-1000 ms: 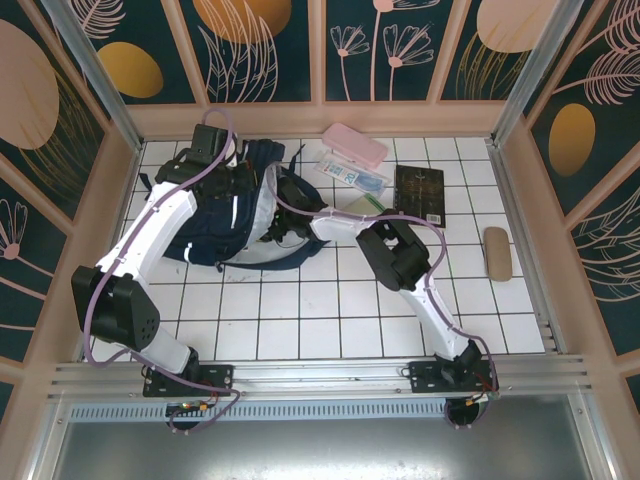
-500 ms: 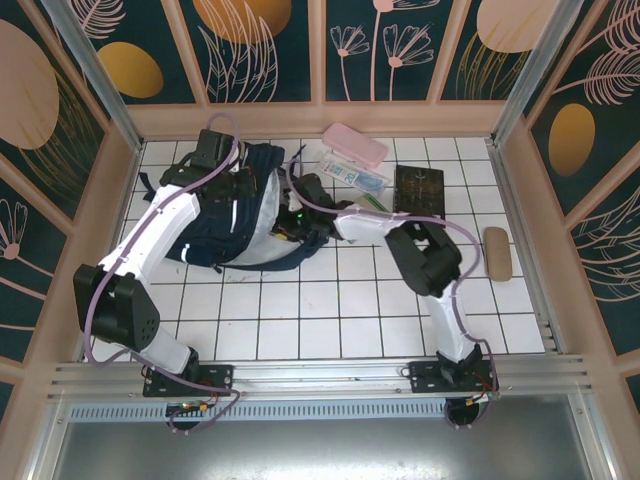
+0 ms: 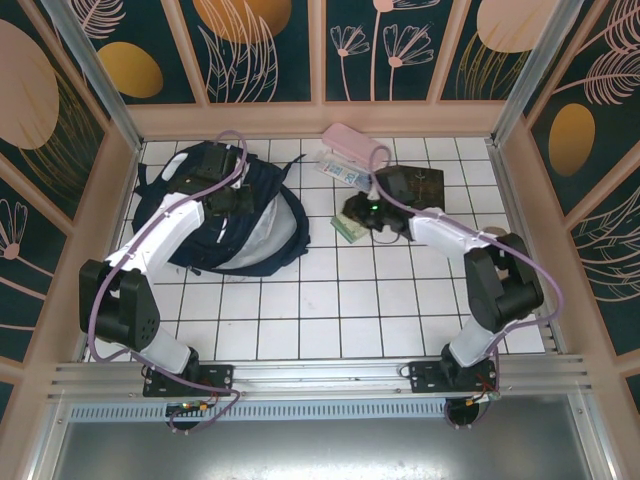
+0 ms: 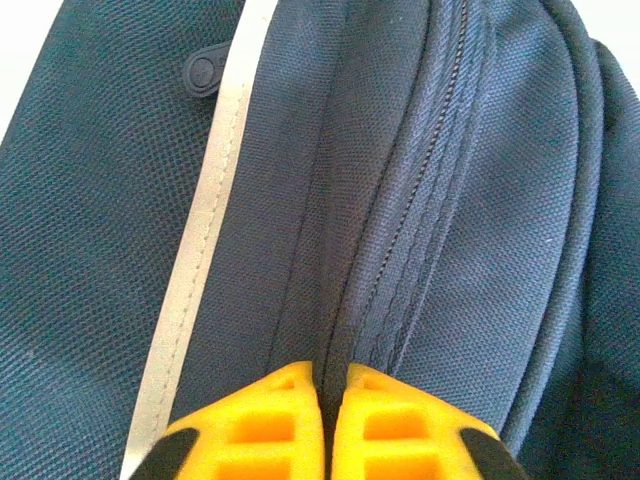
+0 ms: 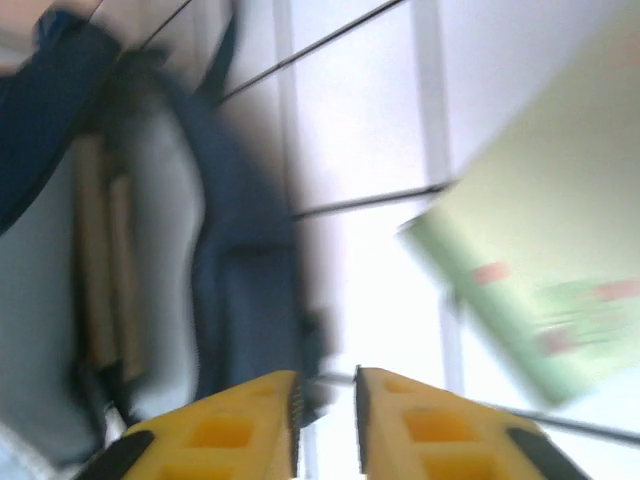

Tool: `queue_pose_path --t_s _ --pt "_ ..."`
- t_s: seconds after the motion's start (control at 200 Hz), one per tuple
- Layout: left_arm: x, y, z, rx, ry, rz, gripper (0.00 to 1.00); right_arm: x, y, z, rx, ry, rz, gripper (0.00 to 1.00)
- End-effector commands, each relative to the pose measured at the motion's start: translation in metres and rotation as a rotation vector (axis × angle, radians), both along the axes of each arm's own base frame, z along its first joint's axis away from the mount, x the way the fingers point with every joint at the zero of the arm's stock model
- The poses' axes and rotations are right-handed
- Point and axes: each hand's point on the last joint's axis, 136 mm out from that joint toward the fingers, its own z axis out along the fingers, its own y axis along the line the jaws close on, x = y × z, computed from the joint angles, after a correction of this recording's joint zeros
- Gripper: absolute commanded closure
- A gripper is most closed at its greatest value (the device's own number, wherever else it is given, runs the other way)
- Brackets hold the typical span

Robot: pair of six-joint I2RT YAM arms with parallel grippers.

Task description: Pack books, pencil case, and school supplies into a backpack

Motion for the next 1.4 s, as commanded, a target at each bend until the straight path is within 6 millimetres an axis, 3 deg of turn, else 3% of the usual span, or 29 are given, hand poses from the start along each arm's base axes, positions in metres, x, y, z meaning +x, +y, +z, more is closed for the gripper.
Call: queue_pose_path --t_s 0.0,0.16,0.22,0.27,0.395,0.475,0.615,0.936,1.071,1.221,1.291,1.396 --pt "0.003 0.0 -0.004 -0.034 0.005 0.019 0.76 0.016 -0.068 -0.005 -0.128 -0.024 -0.153 0.85" --pt "0.001 -0.013 0.008 -0.131 -0.008 0.008 0.51 0.043 -0.143 -0.024 -0.242 0.01 -0.308 1.0" --pt "-0.002 -0.018 0.012 -0.174 -0.011 0.006 0.45 0.052 -0.165 -0.038 -0.276 0.051 -0.343 1.0" --pt "-0.004 -0.024 0.015 -0.214 -0.014 0.001 0.42 0.059 -0.18 -0.051 -0.303 0.095 -0.365 1.0" --pt "-0.007 -0.031 0.025 -0.293 -0.031 0.006 0.39 0.071 -0.193 -0.082 -0.342 0.178 -0.348 1.0" --pt "-0.01 -0.035 0.029 -0.325 -0.039 0.002 0.38 0.069 -0.192 -0.099 -0.358 0.219 -0.327 1.0" --pt "-0.011 -0.036 0.032 -0.355 -0.051 0.024 0.39 0.043 -0.185 -0.122 -0.342 0.299 -0.31 1.0" --pt "-0.012 -0.061 0.013 -0.394 -0.014 -0.015 0.39 -0.056 -0.149 -0.137 -0.338 0.413 -0.253 1.0" --pt "-0.012 -0.086 0.002 -0.406 0.014 -0.058 0.39 -0.098 -0.132 -0.136 -0.332 0.433 -0.231 1.0" --pt "-0.023 -0.128 -0.016 -0.434 0.071 -0.124 0.41 -0.142 -0.115 -0.138 -0.323 0.457 -0.215 1.0" --pt "-0.032 -0.147 -0.025 -0.444 0.099 -0.153 0.41 -0.151 -0.109 -0.132 -0.28 0.454 -0.216 1.0" --pt "-0.046 -0.176 -0.038 -0.457 0.133 -0.198 0.41 -0.143 -0.105 -0.105 -0.222 0.379 -0.238 1.0"
